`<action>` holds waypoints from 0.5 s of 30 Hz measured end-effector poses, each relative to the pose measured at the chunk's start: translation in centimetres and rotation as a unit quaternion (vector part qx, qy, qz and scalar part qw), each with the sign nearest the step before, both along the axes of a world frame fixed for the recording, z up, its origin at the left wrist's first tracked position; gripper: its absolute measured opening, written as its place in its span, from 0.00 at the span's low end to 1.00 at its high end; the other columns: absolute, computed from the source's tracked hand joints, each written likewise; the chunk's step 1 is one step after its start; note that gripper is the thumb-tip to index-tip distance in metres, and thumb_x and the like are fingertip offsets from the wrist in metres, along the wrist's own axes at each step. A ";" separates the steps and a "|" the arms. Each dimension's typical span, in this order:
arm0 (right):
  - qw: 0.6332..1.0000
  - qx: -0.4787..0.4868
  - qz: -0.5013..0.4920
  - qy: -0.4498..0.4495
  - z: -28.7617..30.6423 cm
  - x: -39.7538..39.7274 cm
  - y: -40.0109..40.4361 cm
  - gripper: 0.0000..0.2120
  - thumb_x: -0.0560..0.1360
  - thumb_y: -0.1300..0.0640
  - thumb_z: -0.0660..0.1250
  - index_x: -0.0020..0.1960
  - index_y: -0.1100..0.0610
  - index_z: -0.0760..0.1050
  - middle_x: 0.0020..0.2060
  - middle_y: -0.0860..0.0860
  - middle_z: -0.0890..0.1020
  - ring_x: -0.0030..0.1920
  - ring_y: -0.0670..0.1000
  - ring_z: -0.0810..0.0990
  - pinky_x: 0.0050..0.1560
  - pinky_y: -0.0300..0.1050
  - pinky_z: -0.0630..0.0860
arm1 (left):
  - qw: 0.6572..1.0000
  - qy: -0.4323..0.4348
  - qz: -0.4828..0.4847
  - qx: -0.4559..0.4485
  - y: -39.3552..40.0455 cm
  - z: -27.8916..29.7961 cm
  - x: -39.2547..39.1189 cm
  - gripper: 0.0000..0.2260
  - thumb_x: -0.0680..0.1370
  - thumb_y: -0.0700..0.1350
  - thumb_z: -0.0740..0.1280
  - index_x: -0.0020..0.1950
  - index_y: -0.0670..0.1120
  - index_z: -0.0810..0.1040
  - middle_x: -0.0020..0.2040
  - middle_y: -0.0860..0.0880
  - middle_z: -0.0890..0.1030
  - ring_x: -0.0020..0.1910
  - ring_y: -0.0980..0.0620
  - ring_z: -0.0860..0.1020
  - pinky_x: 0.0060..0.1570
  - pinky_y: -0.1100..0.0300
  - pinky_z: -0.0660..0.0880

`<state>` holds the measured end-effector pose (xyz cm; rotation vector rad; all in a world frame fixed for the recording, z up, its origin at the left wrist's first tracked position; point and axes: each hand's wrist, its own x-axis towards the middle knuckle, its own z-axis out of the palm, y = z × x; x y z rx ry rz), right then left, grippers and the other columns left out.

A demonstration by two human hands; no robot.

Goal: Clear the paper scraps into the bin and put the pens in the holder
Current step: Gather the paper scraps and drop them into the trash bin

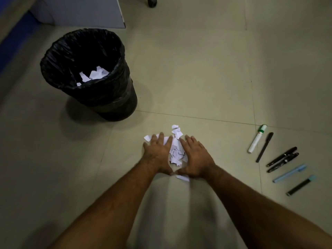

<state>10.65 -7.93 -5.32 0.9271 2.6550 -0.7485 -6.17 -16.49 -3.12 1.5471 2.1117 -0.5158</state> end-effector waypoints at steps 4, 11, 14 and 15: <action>0.998 0.032 0.037 -0.045 -0.5 0.8 -0.1 0.58 0.63 0.29 0.71 0.81 0.51 0.46 0.81 0.56 0.45 0.80 0.59 0.45 0.79 0.53 0.48 | 0.996 -0.030 0.078 -0.023 -0.2 -0.1 1.2 0.61 0.61 0.67 0.76 0.79 0.54 0.38 0.80 0.41 0.39 0.78 0.33 0.45 0.69 0.34 0.61; 0.991 0.029 -0.030 0.127 0.6 -0.7 0.7 0.38 0.69 0.44 0.73 0.76 0.50 0.66 0.72 0.52 0.70 0.71 0.56 0.69 0.65 0.48 0.72 | 0.990 -0.022 0.066 0.119 0.6 0.0 1.2 0.42 0.71 0.59 0.70 0.78 0.55 0.52 0.78 0.44 0.58 0.74 0.42 0.61 0.66 0.45 0.69; 0.988 0.040 -0.029 0.148 0.0 -1.7 1.5 0.49 0.62 0.39 0.73 0.78 0.54 0.61 0.74 0.60 0.66 0.74 0.61 0.66 0.67 0.53 0.70 | 0.985 0.049 0.101 0.127 0.5 0.7 -0.7 0.46 0.68 0.62 0.70 0.79 0.54 0.49 0.78 0.45 0.58 0.76 0.42 0.58 0.70 0.41 0.61; 0.992 0.031 -0.010 0.122 -0.1 -2.3 2.0 0.53 0.60 0.34 0.71 0.78 0.55 0.60 0.76 0.61 0.63 0.76 0.61 0.63 0.70 0.54 0.68 | 0.986 0.039 0.136 0.088 0.6 0.9 -1.5 0.49 0.66 0.62 0.72 0.79 0.54 0.47 0.78 0.44 0.55 0.77 0.40 0.55 0.71 0.39 0.58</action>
